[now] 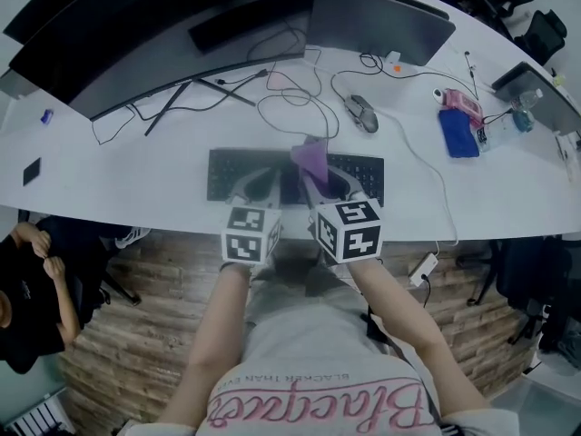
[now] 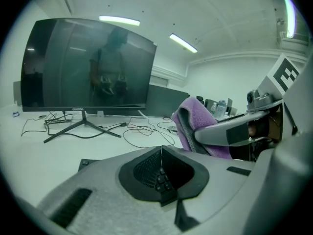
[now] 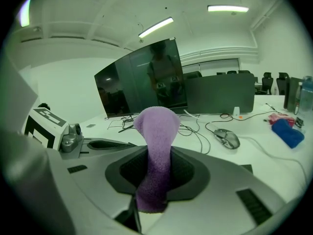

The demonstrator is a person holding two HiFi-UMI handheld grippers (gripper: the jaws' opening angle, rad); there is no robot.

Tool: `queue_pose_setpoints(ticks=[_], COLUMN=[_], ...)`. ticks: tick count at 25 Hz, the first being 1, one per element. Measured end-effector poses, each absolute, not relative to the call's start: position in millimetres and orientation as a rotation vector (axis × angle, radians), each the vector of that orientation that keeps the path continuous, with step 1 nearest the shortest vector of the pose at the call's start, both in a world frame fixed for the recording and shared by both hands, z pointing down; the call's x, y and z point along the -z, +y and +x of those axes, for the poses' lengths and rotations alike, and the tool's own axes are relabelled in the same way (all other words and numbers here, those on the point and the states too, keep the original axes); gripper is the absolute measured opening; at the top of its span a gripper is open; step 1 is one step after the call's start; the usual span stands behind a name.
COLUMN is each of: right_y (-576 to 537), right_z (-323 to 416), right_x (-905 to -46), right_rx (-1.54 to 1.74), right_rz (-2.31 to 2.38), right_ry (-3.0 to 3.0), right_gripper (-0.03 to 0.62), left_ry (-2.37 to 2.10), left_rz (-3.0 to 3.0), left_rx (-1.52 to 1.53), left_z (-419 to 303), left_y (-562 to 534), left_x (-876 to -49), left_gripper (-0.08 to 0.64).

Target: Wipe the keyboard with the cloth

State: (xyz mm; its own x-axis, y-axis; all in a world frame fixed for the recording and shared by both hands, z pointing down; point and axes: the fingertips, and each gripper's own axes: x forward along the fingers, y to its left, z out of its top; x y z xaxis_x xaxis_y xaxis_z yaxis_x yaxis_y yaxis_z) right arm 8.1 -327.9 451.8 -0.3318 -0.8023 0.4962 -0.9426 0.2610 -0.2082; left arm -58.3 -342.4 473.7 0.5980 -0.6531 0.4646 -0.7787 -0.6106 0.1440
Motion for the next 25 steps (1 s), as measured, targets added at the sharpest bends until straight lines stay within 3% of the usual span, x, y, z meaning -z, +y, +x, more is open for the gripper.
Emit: queue_pose_setpoints(ticks=[13,25], right_y=[-347,-353], right_z=[-113,-201], right_x=[-473,-515], right_rx=[-0.788,-1.050], right_rz=[1.380,1.250], right_ry=[-2.321,-2.304], right_gripper=[0.097,0.097], left_ry=[-1.343,-1.381], left_rz=[2.329,2.227], left_rx=[-0.512,-0.527], left_z=[-193,-263], left_y=[-367,-362], left_x=[-484,-506], left_gripper=[0.008,0.008])
